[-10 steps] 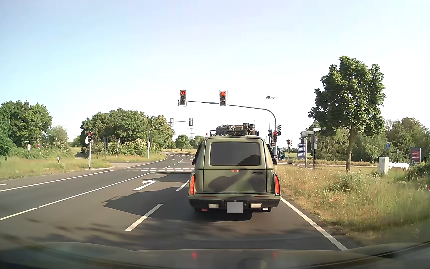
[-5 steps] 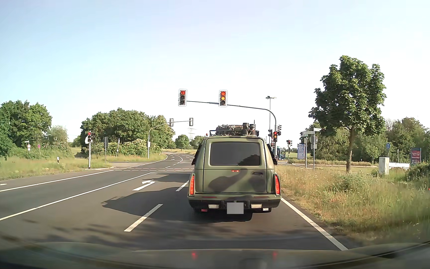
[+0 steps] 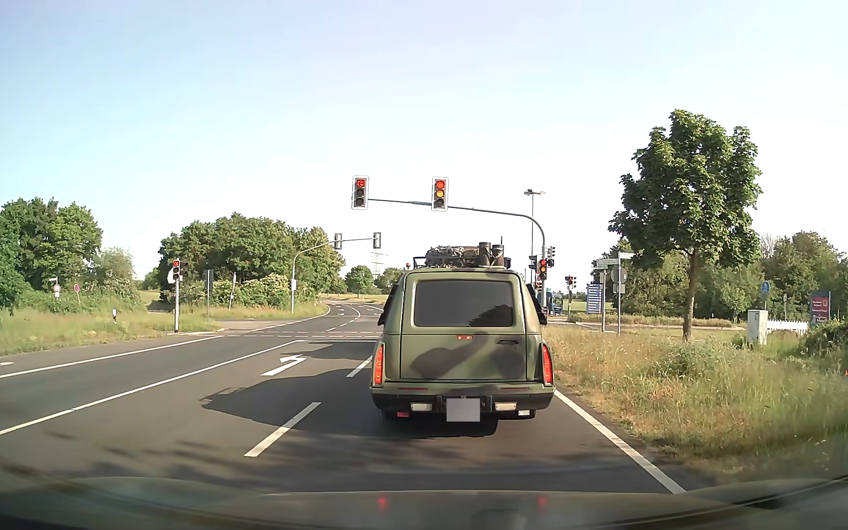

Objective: Follow the waypoints while adhering to traffic rules and regulations

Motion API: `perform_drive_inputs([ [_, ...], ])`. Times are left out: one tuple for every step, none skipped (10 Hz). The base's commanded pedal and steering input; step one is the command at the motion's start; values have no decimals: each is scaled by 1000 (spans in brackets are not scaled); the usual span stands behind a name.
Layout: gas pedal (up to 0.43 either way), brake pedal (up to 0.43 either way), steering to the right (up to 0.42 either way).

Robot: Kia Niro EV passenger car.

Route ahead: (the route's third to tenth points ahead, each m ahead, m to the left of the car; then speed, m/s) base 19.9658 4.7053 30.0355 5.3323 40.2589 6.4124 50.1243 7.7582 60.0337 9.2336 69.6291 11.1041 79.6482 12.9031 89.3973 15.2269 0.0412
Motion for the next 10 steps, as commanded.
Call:
perform_drive_inputs([
  [0, 195, -3],
  [0, 195, -3],
  [0, 195, -3],
  [0, 189, -3],
  [0, 195, -3],
  [0, 189, -3],
  [0, 189, -3],
  [0, 195, -3],
  [0, 195, -3],
  [0, 183, -3],
])
